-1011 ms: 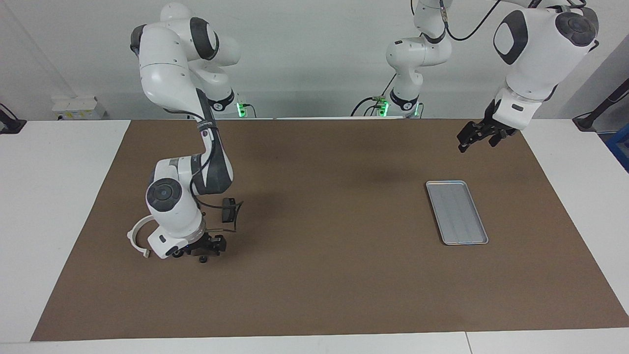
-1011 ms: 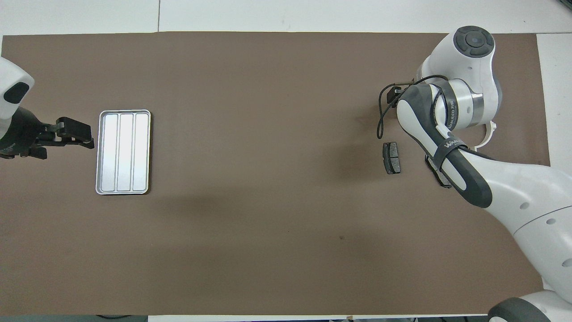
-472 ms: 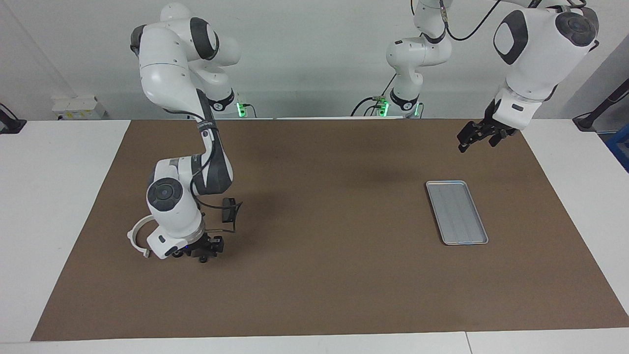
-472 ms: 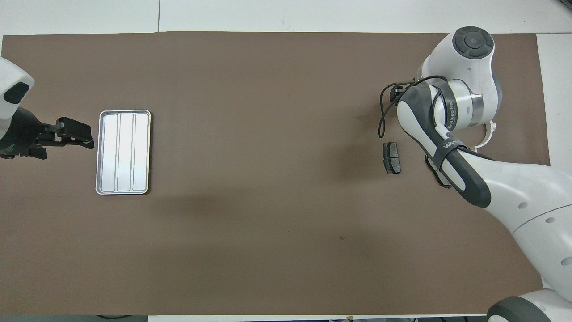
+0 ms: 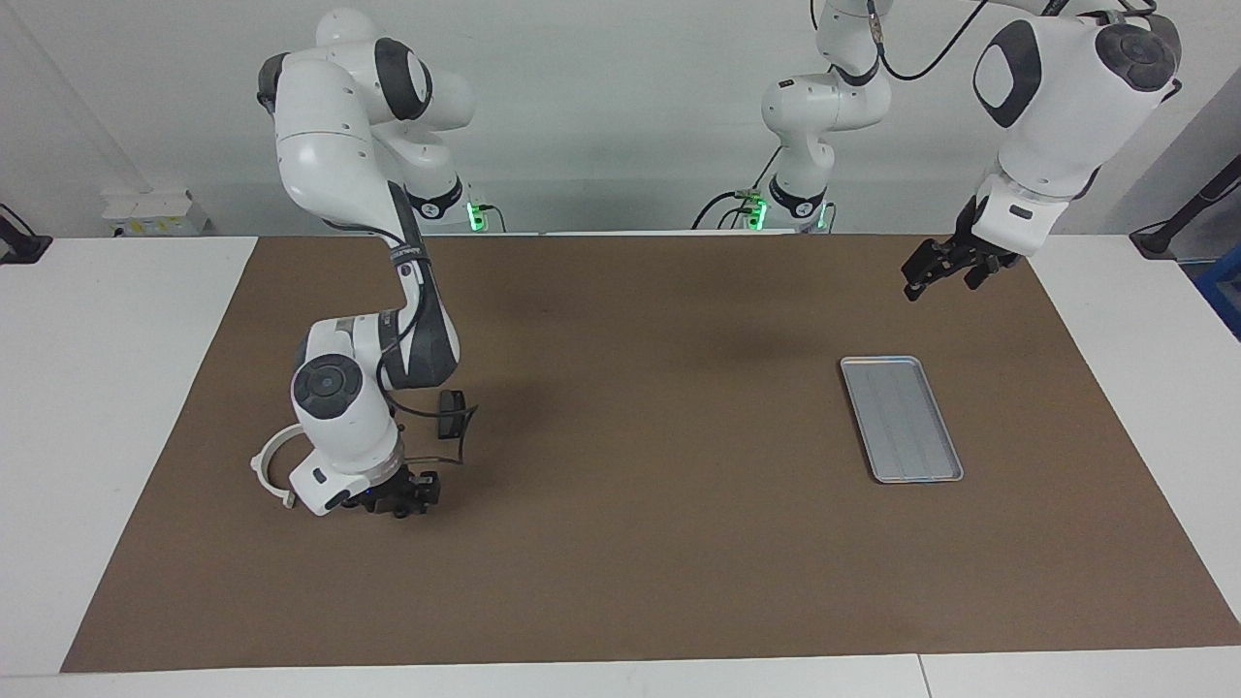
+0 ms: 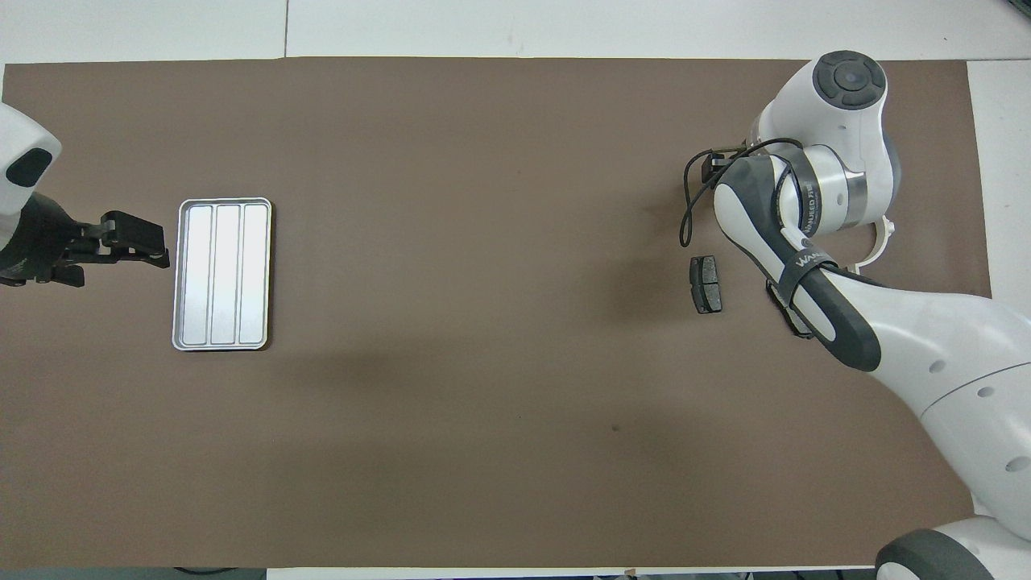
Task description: Pick bearing gear from pile to tray
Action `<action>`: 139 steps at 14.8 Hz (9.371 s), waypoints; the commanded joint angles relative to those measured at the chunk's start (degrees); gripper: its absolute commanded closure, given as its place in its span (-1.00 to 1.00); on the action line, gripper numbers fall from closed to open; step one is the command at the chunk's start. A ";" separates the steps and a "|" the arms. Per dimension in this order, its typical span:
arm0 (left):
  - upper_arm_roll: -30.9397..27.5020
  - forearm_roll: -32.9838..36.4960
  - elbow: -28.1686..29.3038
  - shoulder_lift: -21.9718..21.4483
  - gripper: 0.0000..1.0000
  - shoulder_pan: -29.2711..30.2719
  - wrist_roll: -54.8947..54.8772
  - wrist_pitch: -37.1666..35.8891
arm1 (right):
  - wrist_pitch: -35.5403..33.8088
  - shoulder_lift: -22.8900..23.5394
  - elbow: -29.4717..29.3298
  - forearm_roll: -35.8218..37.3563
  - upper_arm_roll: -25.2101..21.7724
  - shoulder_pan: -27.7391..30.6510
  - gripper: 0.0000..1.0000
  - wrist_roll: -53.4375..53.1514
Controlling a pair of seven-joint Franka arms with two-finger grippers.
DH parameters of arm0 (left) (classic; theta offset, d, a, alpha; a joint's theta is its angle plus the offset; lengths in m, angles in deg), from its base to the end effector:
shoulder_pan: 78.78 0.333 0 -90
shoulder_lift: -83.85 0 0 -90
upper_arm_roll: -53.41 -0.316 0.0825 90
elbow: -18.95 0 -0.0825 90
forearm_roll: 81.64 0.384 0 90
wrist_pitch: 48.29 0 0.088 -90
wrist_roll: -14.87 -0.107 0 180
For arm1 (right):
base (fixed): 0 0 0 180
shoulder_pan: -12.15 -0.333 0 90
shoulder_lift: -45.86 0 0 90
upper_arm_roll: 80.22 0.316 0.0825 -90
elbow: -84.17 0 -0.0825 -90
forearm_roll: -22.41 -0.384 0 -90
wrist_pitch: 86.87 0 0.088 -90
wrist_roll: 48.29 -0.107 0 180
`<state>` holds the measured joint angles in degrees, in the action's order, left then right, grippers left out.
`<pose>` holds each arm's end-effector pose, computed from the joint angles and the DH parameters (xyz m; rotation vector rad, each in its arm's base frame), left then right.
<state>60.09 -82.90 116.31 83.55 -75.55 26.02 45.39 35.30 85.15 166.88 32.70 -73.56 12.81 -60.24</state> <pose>0.5525 -0.0357 0.5721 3.1192 0.2132 -0.0958 0.7203 0.0522 0.2876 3.0643 -0.0538 0.0321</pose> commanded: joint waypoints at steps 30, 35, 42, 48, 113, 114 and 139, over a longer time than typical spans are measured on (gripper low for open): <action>-0.53 1.00 -0.50 -0.49 -1.00 -0.76 0.11 -0.87 | -36.74 -15.37 -12.49 -2.36 8.27 -5.21 1.00 -13.23; -0.53 1.00 -0.41 -0.49 -1.00 -0.76 0.11 -0.87 | -33.24 -15.82 -12.22 -5.45 8.72 -16.98 1.00 -46.10; -0.53 1.00 -0.41 -0.49 -1.00 -0.76 0.11 -0.87 | -17.52 -11.87 -4.51 -3.78 8.37 -26.92 1.00 -66.08; -0.53 1.00 -0.41 -0.57 -1.00 -0.76 0.11 -1.82 | -7.13 -1.50 -3.79 6.15 8.55 -31.59 1.00 -77.00; -0.53 1.17 11.72 23.68 0.13 -31.88 57.68 40.97 | 9.58 -3.87 10.01 3.25 8.28 13.59 -0.83 -0.18; -0.62 1.17 11.72 23.68 0.45 -31.96 57.76 40.54 | 9.75 -3.87 9.93 3.25 8.28 13.59 -0.77 -0.18; -0.44 1.26 21.19 12.09 1.00 4.07 -6.22 30.23 | -2.86 -6.85 6.16 3.08 8.72 14.47 1.00 4.82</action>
<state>59.13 -80.78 132.12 98.86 -72.18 21.80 72.31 39.09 80.24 175.60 35.75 -65.60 26.87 -57.05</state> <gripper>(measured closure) 0.762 0.656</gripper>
